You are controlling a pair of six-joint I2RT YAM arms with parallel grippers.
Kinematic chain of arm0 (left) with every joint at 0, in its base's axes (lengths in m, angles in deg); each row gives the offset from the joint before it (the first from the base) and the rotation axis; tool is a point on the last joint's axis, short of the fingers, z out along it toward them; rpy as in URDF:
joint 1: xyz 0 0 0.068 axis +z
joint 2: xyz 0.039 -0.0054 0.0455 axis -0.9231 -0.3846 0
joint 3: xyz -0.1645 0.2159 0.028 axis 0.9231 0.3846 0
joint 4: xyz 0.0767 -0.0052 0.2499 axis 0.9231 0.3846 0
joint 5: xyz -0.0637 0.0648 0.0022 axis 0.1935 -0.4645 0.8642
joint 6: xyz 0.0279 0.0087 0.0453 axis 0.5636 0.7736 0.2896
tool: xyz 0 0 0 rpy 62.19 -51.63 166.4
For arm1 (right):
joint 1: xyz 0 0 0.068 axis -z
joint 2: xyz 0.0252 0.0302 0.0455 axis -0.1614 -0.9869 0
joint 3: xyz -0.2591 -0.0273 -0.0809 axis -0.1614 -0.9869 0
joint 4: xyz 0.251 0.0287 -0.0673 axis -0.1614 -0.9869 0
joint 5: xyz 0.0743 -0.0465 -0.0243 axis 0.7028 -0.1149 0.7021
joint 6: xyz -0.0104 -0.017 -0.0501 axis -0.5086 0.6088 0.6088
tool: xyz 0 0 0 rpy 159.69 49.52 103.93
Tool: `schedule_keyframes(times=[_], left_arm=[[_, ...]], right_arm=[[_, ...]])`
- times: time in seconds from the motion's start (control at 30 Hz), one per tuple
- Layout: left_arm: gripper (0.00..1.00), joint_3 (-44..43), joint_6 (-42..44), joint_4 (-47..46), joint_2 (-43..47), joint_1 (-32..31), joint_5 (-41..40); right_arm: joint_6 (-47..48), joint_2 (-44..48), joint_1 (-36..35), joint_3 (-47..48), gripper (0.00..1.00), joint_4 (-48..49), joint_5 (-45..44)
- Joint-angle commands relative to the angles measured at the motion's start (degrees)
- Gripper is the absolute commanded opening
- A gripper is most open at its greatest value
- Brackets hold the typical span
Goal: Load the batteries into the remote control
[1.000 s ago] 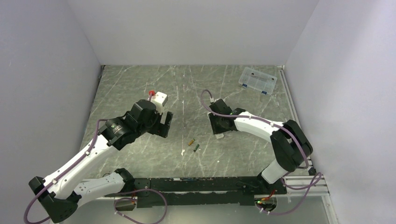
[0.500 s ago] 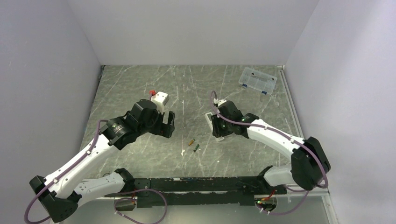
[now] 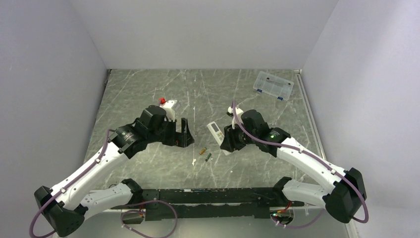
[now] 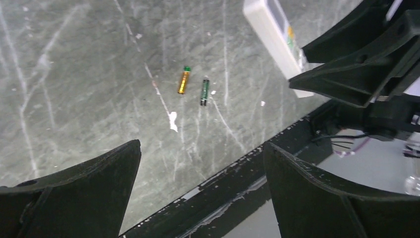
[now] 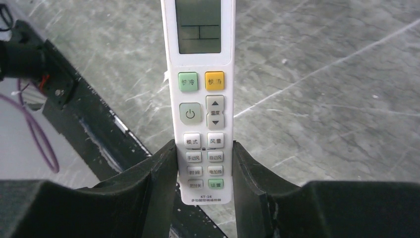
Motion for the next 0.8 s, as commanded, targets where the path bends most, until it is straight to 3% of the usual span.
schedule_keyframes(times=[0.0, 0.2, 0.77], left_arm=[[0.98, -0.7, -1.8, -3.9, 0.3, 2.5, 11.1], [0.97, 0.0, 0.3, -5.2, 0.9, 5.5, 20.0], [0.95, -0.7, 6.4, -5.4, 1.4, 6.2, 33.2]], right_arm=[[1.4, 1.4, -0.7, 0.2, 0.0, 3.0, 7.3], [1.6, 2.2, -1.0, 0.2, 0.0, 4.0, 15.5], [1.2, 1.2, -1.1, 3.2, 0.0, 3.0, 34.3]])
